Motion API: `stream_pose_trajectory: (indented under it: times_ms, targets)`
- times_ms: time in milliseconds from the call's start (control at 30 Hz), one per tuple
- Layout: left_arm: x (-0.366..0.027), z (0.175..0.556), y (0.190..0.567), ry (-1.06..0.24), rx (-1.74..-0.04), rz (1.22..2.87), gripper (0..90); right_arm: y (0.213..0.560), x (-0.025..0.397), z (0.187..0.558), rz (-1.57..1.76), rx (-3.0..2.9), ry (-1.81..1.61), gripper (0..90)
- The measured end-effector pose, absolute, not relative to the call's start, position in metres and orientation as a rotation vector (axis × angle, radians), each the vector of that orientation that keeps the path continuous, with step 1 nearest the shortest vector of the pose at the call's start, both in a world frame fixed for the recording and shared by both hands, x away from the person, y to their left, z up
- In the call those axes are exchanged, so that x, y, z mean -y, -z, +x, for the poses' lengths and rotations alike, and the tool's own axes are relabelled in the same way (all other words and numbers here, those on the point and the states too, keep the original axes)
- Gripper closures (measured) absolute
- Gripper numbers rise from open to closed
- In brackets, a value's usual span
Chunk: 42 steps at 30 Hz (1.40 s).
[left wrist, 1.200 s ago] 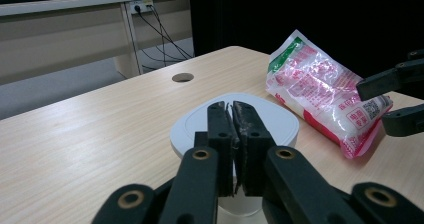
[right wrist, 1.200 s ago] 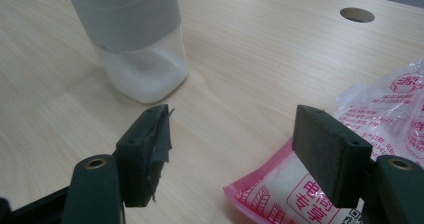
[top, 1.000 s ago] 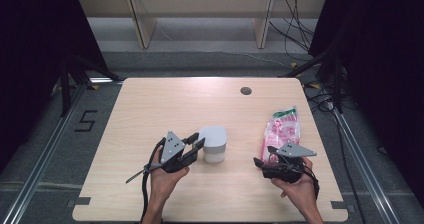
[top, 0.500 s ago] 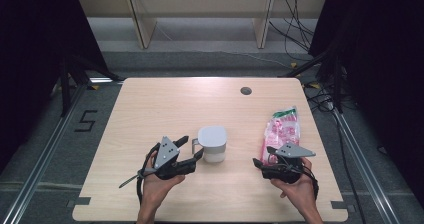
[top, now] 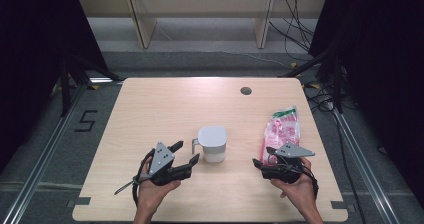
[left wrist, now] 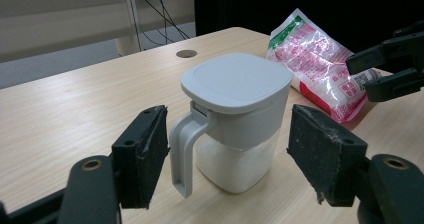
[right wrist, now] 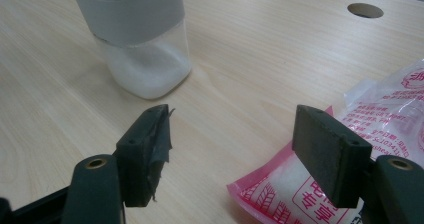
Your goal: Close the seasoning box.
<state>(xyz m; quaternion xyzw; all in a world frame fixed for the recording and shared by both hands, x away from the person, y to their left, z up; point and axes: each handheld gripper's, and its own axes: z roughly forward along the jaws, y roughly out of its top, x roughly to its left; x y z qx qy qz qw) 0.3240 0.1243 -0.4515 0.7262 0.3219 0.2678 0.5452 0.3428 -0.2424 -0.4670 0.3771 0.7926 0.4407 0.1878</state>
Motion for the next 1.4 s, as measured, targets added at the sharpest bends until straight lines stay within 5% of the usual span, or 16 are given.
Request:
stream_pose_trajectory:
  times_ms: [1400]
  targets:
    - [-0.128,0.291,0.489,-0.577,-0.836,1.708,28.1,0.473,0.242,0.321,1.080,-2.275,-1.234,30.6]
